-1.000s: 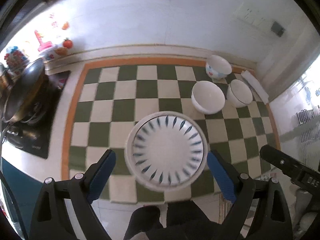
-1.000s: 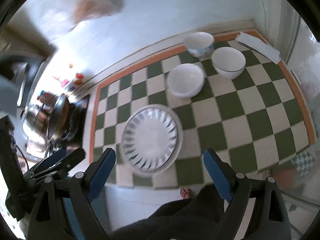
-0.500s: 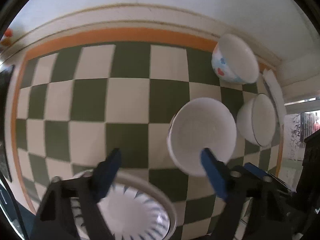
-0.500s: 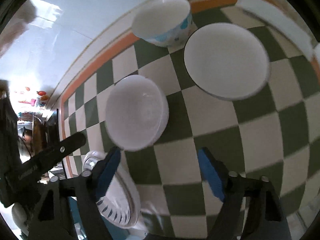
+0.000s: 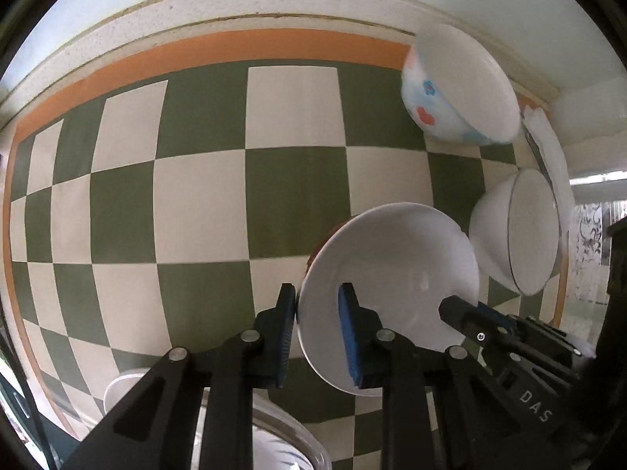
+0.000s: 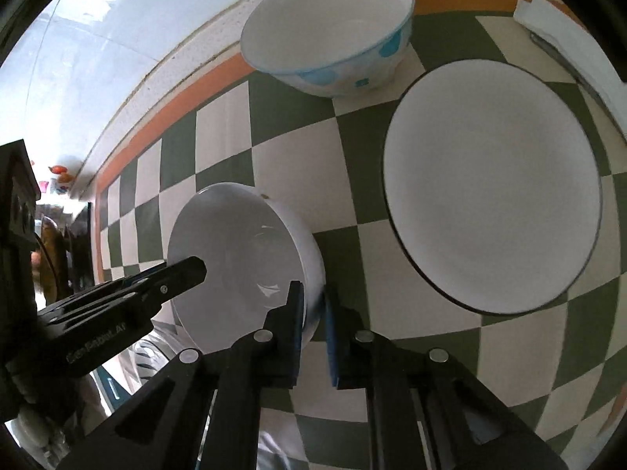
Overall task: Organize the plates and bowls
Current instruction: 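Lift the white bowl with both grippers and carry it toward the blue-rimmed bowl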
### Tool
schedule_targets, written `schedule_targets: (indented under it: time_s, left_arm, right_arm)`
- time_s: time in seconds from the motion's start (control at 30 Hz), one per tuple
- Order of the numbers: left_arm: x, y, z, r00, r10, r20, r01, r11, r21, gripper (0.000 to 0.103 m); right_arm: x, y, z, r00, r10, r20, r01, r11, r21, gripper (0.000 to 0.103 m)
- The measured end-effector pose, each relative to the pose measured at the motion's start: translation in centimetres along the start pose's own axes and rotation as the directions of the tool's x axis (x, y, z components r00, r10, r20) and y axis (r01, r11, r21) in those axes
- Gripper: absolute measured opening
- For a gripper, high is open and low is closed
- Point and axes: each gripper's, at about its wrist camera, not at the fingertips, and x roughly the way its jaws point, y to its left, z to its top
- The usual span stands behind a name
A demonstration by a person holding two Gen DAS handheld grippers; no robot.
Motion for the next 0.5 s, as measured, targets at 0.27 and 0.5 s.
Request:
schedule_targets:
  time_s: [0.27, 0.5]
  left_arm:
    - [-2.3, -2.6, -4.9, 0.999, -0.05, -0.012, 0.05, 0.998, 0.039, 0.02]
    - [-1.6, -5.3, -8.6, 0.997, -0.068, -0.041, 0.071, 0.994, 0.083, 0.02]
  right_arm:
    - [-4.0, -1.7, -4.1, 1.0, 0.021, -0.005, -0.021, 1.0, 0.004, 0.012]
    - [-6.1, -4.3, -8.5, 1.0, 0.011, -0.028, -0.011, 1.0, 0.023, 0.012]
